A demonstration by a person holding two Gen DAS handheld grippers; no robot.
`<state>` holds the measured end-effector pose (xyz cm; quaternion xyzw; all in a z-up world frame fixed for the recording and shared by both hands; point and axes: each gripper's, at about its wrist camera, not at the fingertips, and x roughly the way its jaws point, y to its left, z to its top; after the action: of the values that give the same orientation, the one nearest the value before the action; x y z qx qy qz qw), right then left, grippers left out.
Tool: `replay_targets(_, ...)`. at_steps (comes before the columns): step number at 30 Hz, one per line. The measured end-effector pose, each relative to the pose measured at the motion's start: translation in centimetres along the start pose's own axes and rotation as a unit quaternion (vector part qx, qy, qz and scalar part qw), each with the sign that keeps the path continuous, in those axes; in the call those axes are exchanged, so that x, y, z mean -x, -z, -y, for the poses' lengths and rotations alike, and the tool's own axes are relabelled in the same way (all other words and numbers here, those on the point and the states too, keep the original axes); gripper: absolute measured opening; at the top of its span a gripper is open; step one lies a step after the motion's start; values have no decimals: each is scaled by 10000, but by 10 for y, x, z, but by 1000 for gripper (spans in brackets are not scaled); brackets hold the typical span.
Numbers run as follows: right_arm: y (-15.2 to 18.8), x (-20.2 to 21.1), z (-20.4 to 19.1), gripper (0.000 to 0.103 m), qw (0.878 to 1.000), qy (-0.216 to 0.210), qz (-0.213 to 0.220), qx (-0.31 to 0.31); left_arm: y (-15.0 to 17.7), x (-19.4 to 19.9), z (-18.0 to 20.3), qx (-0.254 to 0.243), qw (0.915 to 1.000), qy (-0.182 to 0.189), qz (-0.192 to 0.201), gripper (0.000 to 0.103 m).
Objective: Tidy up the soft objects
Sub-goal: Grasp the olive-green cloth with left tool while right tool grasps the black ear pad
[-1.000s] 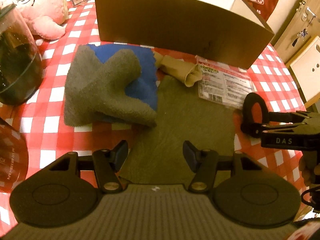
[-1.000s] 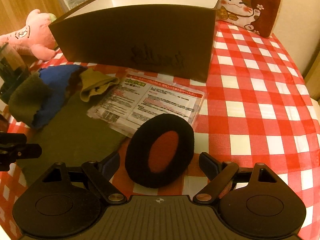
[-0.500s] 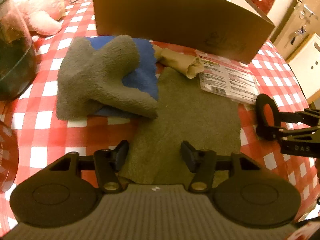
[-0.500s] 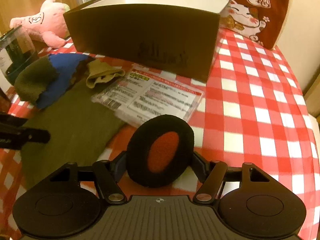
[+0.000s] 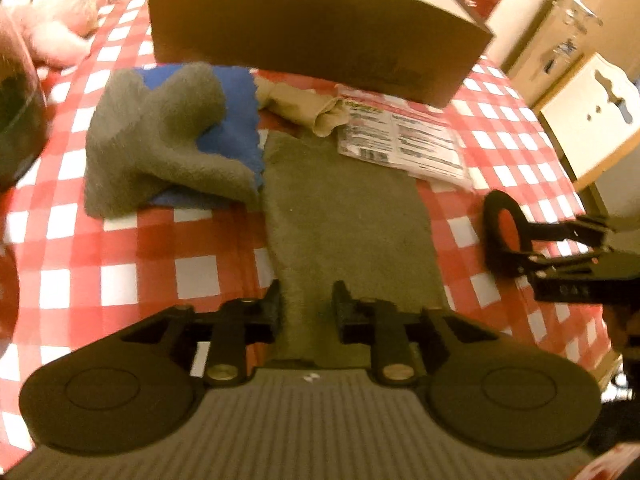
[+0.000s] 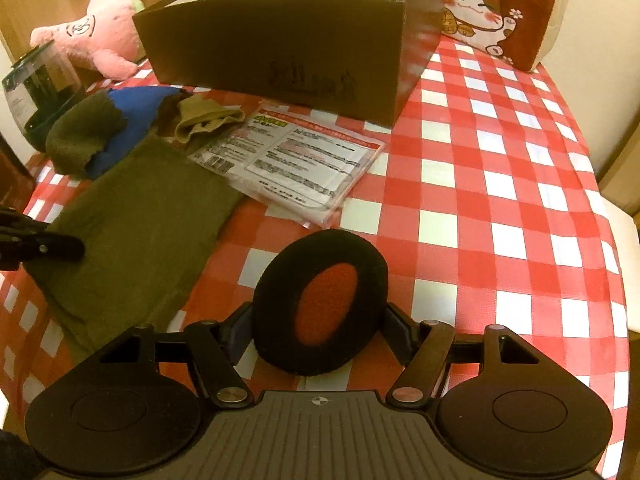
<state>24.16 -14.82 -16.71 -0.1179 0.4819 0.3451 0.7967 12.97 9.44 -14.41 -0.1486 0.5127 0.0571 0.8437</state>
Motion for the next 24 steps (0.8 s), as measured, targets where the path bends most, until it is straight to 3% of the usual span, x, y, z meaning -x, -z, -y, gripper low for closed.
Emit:
replay_targets(3,-3,-1,1,69,10000,9,2,-32,-9,-12,-4,209,9998,63,-28,32)
replay_targets(8,-6,-6,-2,74,9999,97,-13,60,-19,-22,0,134,9999,-9,-8,32)
replay_targets(11,-8,-8,-4,77,9999,144,-11,71,-21,-25,8,-34,9999,-129,-42,26)
replay_targets(15,-11,-10,-3,78,9999,169,3,-26,-20,-22,15,-225,9992,-343,-24,9)
replay_targets(19,-12,-11,-2,77,9998,178,36,-9,-20,-16,17,-217,9992,-345,-6,6)
replay_targets(24,-10,-8,-1,69,9997,151,69,165,-17,-4,28,-366,9985,-395,96,5)
